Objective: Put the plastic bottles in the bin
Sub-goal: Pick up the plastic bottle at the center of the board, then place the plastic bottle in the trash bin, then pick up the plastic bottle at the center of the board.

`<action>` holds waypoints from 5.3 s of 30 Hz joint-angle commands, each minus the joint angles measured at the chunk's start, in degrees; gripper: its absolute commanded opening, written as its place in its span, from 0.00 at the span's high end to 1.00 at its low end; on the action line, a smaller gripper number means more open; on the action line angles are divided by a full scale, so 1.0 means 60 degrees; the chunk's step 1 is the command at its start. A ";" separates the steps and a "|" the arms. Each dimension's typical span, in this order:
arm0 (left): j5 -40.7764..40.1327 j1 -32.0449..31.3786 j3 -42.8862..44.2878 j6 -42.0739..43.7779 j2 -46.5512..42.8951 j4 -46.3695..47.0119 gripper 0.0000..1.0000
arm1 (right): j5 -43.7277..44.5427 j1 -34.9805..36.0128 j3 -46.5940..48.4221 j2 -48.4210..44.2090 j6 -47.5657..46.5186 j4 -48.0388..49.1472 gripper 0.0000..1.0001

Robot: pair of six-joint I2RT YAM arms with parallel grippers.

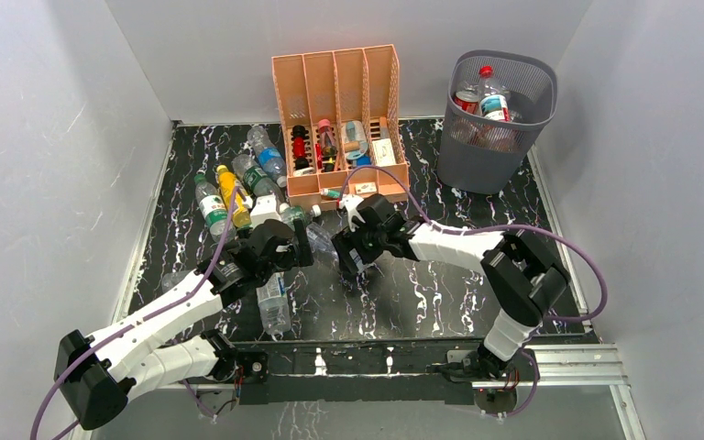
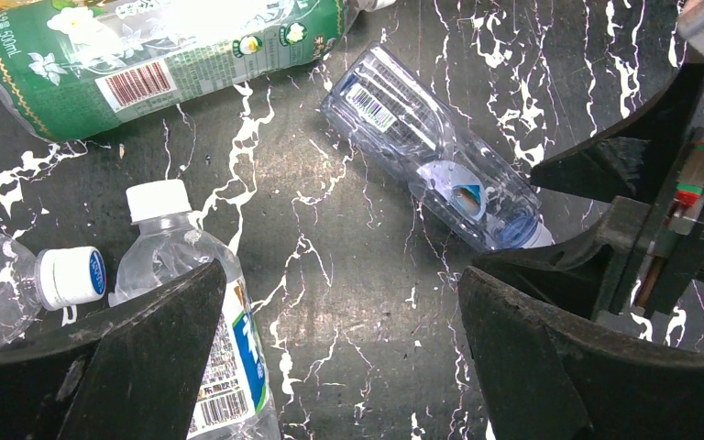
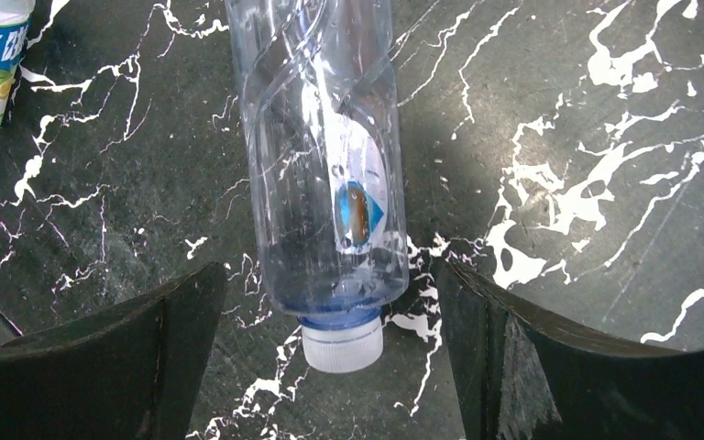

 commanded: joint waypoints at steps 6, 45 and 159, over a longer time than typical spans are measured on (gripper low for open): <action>-0.0131 0.0043 0.0124 0.0056 -0.0072 -0.0247 0.02 | -0.0529 0.0051 0.0825 0.0671 -0.0212 0.0356 0.19; -0.0077 0.0043 -0.0098 0.0001 -0.0156 -0.0119 0.02 | 0.1744 -0.5518 0.5991 -0.2516 0.0833 -0.1682 0.52; 0.0984 0.0299 0.0391 -0.1717 0.1859 -0.1679 0.61 | -0.2360 -0.3441 0.1449 -0.2377 0.2277 -0.1409 0.06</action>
